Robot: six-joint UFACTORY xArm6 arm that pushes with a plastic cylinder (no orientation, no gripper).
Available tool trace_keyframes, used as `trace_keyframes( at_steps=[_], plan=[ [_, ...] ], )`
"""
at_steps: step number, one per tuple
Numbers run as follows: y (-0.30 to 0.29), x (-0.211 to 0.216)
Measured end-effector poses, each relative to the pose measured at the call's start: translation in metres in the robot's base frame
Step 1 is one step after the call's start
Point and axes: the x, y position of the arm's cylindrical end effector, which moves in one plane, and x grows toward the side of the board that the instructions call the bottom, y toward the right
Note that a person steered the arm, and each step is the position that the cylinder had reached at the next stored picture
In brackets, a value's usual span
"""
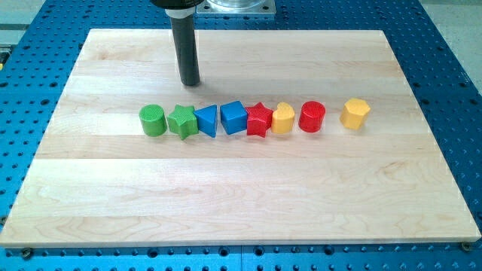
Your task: Move your arm above the red star
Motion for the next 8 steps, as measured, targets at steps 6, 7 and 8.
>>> trace_keyframes(
  at_steps=[6,7,8],
  plan=[
    [0.011,-0.006],
    [0.08,-0.004],
    [0.12,0.0]
  ],
)
